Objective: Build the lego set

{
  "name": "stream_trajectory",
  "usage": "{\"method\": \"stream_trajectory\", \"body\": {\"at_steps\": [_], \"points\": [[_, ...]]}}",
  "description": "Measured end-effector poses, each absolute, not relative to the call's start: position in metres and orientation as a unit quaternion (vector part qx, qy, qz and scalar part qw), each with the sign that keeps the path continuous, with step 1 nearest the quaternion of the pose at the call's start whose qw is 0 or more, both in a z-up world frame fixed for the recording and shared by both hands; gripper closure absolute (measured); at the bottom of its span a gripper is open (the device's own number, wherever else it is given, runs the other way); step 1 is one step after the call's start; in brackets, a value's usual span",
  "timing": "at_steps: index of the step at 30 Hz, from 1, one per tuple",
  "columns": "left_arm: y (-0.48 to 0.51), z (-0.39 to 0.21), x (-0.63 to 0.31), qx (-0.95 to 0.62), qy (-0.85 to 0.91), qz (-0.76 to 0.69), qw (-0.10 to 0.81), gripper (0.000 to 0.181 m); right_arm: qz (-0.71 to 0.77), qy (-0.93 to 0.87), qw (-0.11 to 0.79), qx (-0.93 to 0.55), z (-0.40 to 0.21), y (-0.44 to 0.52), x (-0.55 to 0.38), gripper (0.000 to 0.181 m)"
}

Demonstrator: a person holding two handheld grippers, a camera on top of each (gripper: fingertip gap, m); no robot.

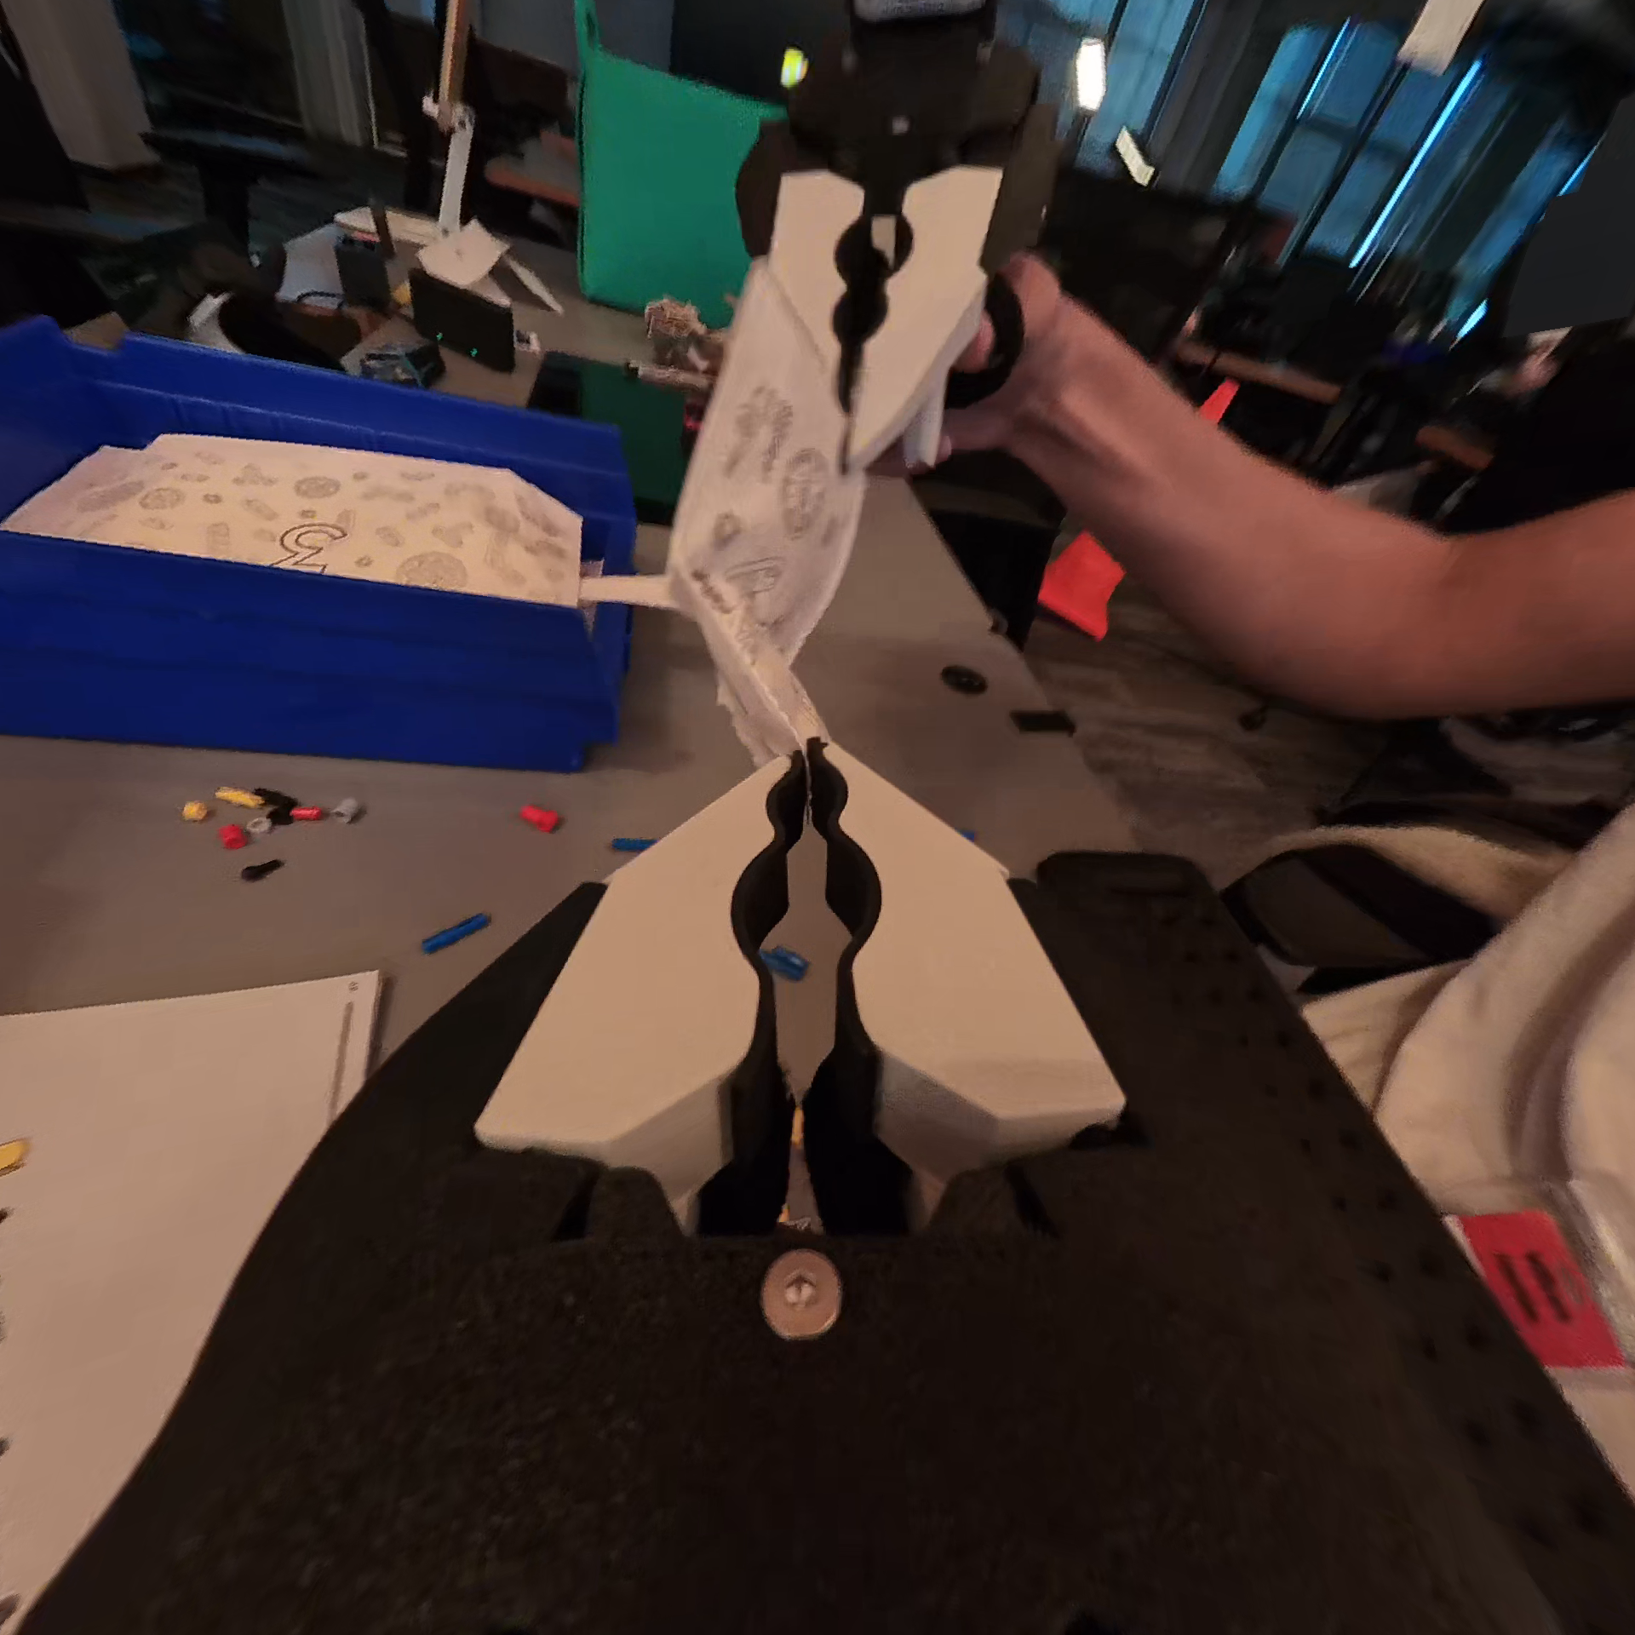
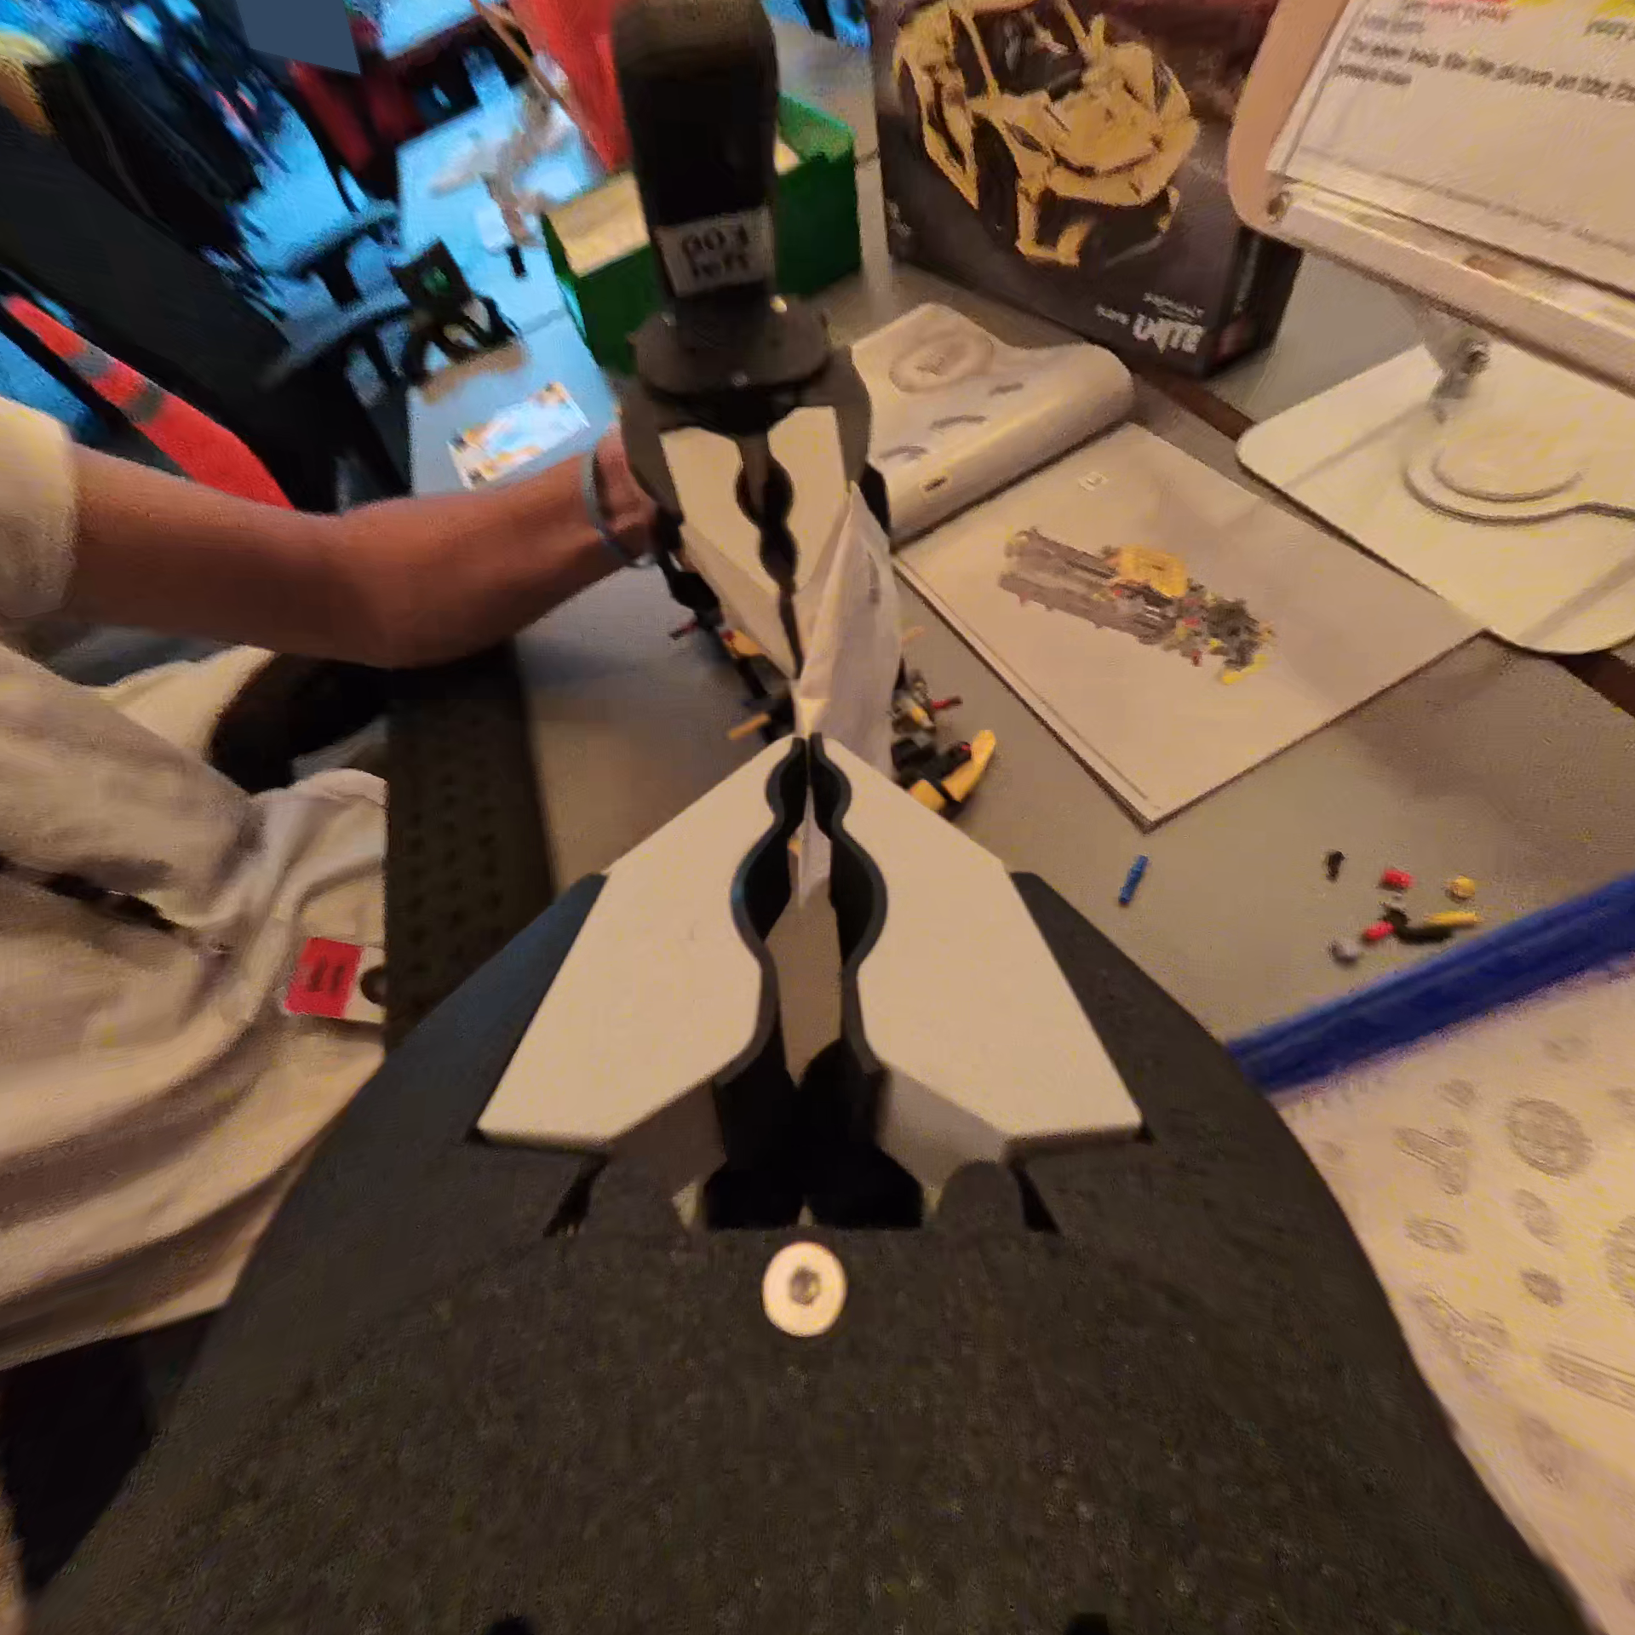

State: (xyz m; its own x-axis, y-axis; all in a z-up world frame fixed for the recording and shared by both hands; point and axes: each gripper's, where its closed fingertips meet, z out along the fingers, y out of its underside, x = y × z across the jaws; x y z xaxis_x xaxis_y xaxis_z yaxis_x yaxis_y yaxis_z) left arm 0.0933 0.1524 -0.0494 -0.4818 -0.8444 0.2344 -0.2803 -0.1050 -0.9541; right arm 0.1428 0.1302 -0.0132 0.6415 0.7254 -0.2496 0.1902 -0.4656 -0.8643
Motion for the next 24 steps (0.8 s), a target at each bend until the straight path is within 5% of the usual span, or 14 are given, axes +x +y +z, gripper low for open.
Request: {"method": "stream_trajectory", "body": {"at_steps": [2, 5, 8, 12, 21, 24], "points": [[0.151, -0.051, 0.093, -0.450, 0.626, -0.590, 0.240, 0.181, 0.235, -0.257, 0.479, -0.806, -0.014, 0.150, 0.166, 0.181], [0.159, -0.047, 0.091, -0.455, 0.614, -0.600, 0.238, 0.181, 0.379, -0.276, 0.455, -0.757, 0.000, 0.126, 0.139, 0.181], [0.163, -0.041, 0.090, -0.456, 0.598, -0.615, 0.236, 0.181, 0.232, -0.242, 0.471, -0.816, -0.028, 0.154, 0.173, 0.181], [0.171, -0.039, 0.091, -0.471, 0.578, -0.623, 0.239, 0.181, 0.366, -0.263, 0.475, -0.756, 0.004, 0.131, 0.143, 0.181], [0.164, -0.028, 0.093, -0.468, 0.582, -0.617, 0.247, 0.181, 0.165, -0.260, 0.536, -0.786, -0.005, 0.147, 0.176, 0.181], [0.172, -0.041, 0.098, -0.494, 0.591, -0.577, 0.273, 0.181, 0.252, -0.229, 0.520, -0.783, -0.007, 0.138, 0.166, 0.181]]}}
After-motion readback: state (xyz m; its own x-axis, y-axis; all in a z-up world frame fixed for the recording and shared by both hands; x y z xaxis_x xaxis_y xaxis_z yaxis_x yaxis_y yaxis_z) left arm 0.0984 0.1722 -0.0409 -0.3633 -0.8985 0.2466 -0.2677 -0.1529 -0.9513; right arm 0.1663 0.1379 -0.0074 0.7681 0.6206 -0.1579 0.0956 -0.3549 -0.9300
